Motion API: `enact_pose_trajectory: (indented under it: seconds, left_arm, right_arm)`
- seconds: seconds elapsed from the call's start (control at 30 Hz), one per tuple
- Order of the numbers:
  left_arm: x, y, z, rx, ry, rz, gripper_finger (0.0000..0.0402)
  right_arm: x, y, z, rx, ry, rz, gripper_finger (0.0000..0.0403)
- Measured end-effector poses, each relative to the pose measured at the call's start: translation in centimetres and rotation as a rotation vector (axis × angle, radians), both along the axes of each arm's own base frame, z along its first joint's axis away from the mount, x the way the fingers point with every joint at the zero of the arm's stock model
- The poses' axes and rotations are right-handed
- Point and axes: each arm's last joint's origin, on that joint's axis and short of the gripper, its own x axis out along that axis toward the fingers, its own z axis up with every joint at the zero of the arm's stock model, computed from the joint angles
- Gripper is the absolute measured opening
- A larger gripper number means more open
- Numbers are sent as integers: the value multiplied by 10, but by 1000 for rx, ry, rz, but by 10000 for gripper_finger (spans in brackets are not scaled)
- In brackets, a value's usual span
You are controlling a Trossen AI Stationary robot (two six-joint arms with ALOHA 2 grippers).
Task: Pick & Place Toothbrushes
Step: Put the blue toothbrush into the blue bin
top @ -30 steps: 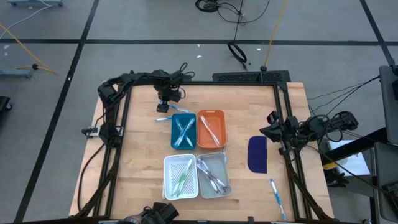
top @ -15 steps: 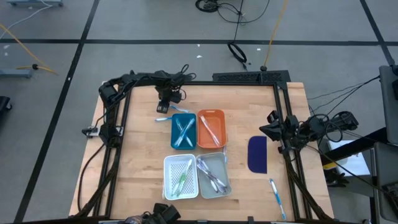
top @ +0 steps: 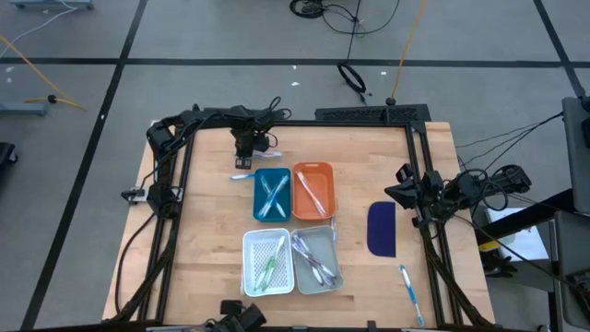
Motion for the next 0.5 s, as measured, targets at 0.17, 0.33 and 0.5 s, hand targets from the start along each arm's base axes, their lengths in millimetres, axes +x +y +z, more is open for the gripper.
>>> enact_pose_trajectory:
  seconds: [0.17, 0.33, 0.5]
  left_arm:
    - [-3, 0, 8, 34, -4, 30, 9]
    - [-7, 2, 31, 146, -25, 46, 6]
    - [-14, 2, 52, 209, -57, 92, 5]
  right_arm:
    - [0, 0, 0, 0, 0, 1, 0]
    - [0, 0, 0, -1, 0, 1, 0]
    - [0, 0, 0, -1, 0, 1, 0]
